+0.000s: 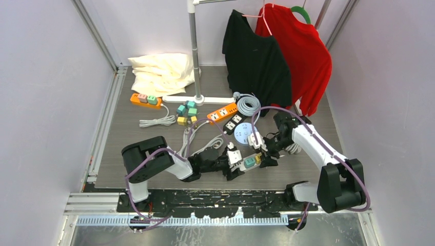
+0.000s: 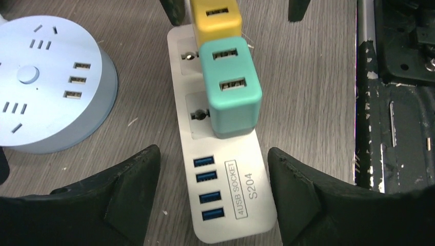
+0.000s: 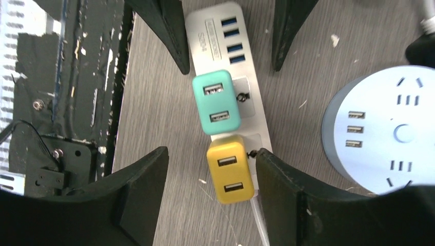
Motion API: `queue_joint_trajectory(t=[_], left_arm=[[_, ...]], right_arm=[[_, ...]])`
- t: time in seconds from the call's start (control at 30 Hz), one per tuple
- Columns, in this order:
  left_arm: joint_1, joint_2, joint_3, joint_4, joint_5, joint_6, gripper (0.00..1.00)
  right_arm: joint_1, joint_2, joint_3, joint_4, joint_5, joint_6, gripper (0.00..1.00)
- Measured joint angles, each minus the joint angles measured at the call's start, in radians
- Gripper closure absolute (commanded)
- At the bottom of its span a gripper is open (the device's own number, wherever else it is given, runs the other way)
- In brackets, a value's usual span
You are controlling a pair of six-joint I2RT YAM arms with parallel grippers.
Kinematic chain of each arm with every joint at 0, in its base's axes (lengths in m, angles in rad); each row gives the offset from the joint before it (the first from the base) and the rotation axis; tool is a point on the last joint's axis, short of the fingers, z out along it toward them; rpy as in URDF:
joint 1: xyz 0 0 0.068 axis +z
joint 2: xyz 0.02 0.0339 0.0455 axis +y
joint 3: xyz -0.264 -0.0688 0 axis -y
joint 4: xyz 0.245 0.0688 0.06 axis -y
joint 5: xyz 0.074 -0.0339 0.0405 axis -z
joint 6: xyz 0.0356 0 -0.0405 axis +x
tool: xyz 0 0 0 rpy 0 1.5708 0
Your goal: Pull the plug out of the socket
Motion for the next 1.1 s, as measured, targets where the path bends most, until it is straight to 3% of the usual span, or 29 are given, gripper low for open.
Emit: queue_joint_trajectory(t=[0.2,0.43,0.9,1.1], left_arm=[[0.001,-0.018,-0.041,0.007,-0.001,-0.008,0.23],[0.001,-0.030,-0.063,0.036,-0.011,-0.038,0.23],[0.001,0.014,-0.042,0.063,-0.010,-0.057,0.23],[0.001,0.021,-0.018,0.045,-0.010,-0.057,0.28]], right_arm=[[0.029,-0.048,0.000,0.018,-0.083,0.045,0.27],[0.127,-0.029,-0.026,0.129,-0.081,0.115,0.34],[0.182,0.010,-0.045,0.191,-0.023,0.143,0.64],[0.182,0.010,-0.045,0.188,-0.024,0.133,0.72]])
